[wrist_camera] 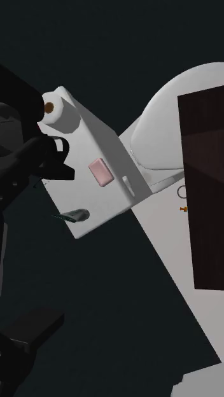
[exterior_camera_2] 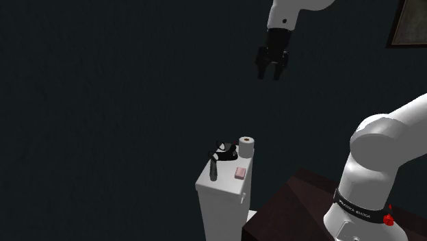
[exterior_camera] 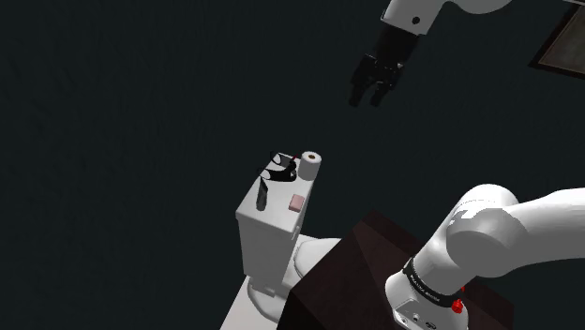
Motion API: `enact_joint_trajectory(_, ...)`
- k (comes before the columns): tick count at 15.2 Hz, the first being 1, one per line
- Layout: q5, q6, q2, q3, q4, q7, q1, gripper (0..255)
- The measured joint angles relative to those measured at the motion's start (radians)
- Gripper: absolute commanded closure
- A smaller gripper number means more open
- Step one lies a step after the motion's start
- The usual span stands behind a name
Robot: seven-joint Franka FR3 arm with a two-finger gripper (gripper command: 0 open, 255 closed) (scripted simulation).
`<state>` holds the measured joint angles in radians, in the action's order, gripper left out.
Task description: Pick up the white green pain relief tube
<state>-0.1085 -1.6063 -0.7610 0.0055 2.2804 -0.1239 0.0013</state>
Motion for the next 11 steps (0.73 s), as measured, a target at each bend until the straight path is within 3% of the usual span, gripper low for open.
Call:
enact_joint_trajectory(2, -0.001, -0.014, 0.009, 0.003, 0.006, -0.006, -0.001, 0)
enact_joint_trajectory(11, -0.029, -0.287, 0.173, 0.068, 0.134, -0.118, -0.023, 0)
